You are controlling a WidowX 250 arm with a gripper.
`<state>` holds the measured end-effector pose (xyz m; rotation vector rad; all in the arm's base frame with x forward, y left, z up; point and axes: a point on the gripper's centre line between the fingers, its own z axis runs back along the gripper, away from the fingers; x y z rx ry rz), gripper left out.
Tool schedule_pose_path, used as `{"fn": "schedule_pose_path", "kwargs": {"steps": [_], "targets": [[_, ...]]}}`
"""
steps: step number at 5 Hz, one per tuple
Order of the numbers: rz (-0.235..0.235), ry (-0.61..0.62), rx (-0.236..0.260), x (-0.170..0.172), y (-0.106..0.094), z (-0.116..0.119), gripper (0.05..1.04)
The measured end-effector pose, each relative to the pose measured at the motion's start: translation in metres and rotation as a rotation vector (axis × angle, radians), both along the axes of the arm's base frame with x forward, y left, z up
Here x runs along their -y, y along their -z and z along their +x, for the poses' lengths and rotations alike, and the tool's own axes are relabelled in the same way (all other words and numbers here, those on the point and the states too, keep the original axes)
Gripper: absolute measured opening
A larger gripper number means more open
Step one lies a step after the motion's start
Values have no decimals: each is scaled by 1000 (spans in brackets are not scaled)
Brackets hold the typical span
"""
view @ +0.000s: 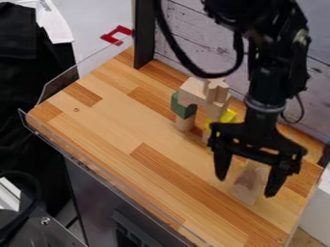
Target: Put the block on top of the plus on the tower
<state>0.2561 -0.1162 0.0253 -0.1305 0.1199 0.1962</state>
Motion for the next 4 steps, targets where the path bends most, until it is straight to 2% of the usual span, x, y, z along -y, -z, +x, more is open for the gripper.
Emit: {"fn": "schedule_pose_path", "kwargs": {"steps": [2,3,4], "targets": [[-5,2,-13,3,9,3,997],[-19,-12,-18,5,15,4,926],[10,-36,-59,4,20,4,636]]}}
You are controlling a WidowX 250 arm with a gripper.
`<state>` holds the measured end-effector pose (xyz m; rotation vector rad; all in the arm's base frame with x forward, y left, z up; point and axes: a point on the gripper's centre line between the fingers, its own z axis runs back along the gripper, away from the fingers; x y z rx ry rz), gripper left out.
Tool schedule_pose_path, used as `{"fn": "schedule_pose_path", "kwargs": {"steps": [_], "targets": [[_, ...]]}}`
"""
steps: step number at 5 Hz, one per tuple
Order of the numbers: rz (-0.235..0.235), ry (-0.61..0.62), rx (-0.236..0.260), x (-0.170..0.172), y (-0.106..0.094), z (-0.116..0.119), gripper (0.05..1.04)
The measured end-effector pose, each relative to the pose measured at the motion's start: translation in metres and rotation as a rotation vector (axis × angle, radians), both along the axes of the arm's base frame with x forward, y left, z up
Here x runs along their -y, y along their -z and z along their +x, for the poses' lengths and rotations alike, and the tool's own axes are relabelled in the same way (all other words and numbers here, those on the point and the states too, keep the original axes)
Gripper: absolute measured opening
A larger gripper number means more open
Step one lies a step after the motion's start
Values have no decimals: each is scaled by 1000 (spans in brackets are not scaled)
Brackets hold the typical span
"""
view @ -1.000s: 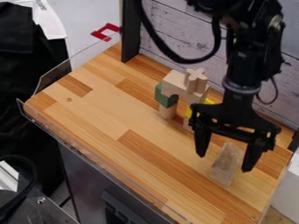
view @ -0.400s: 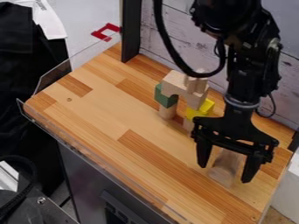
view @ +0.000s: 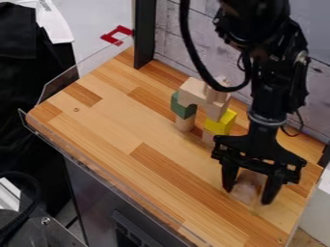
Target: Put the block on top of the plus on the tower
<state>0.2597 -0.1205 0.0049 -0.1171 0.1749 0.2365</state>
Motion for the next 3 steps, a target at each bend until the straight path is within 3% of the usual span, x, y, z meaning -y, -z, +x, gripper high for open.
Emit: {"fn": "schedule_pose_path", "kwargs": {"steps": [1,2,3], "targets": [[5,-34,-5,0,1,0,568],[48,-89,-29,-4,0,-9,568],[73,-116,-3,-10,-24,-18,568]]}}
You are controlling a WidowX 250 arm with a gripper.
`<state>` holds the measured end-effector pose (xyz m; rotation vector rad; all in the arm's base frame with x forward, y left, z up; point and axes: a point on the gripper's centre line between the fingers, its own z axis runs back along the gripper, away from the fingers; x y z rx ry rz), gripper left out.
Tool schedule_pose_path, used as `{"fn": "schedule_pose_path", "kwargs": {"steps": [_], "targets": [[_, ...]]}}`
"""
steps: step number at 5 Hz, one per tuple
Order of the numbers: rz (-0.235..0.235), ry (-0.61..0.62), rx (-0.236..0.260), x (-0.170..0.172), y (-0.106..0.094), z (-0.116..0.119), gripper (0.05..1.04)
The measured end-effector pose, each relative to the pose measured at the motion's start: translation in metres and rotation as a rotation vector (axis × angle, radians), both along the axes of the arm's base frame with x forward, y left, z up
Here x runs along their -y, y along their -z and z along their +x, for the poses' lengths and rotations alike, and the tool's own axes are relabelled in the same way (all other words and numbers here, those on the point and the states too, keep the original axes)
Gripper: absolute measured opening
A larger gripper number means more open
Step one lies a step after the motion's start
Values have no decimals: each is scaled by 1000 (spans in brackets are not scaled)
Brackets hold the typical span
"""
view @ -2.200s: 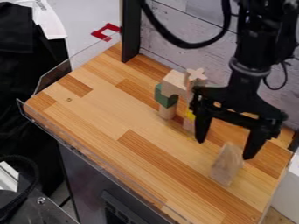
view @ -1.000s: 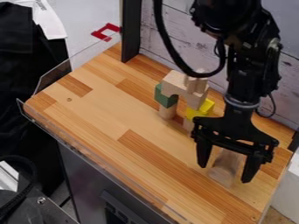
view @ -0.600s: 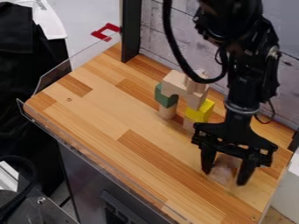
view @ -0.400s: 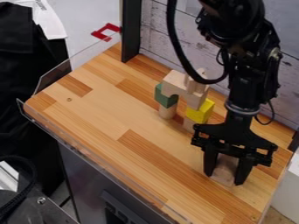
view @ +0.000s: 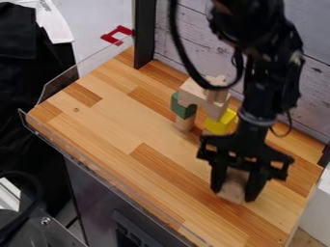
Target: Put the block on top of the plus on the tower
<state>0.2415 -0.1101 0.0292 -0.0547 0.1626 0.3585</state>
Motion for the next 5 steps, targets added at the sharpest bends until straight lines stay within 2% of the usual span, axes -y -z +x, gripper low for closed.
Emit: {"fn": "schedule_pose_path", "kwargs": {"steps": [1,2,3,4,5], "targets": [[6,23,136,-2,-56,-6,568],[24,64,262,-11,-93,-9,568],[33,97,279,-18,-101,-10,568],[54,104,268,-29,-104,2,568],[50,97,244,-39,-101,10,568]]}}
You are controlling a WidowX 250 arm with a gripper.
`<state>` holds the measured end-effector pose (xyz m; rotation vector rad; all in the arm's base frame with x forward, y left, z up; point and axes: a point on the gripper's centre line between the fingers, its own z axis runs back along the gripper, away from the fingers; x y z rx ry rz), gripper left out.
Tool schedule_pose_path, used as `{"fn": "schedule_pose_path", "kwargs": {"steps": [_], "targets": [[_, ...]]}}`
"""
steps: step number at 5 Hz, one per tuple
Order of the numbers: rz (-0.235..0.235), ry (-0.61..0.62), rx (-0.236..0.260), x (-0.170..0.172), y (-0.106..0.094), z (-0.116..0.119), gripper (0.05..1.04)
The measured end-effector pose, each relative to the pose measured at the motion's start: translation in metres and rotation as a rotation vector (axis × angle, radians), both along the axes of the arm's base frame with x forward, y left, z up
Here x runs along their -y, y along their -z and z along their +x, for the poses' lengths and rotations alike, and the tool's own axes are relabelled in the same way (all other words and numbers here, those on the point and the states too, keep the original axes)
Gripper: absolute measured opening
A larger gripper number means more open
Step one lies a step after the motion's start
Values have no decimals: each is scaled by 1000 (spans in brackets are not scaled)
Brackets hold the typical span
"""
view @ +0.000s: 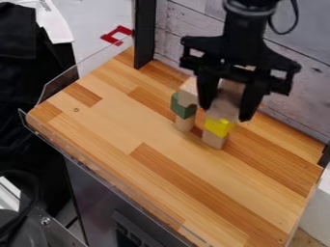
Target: Put the block on top of the plus on the tower
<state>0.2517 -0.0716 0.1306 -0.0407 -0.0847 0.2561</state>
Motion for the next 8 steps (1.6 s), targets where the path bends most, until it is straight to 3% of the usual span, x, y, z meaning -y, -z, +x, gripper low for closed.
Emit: {"fn": "schedule_pose_path", "kwargs": {"steps": [4,8], "targets": [[-13,2,-32,-24,-15,22,568],[-99,-4,-97,-36,5,33,568]]}}
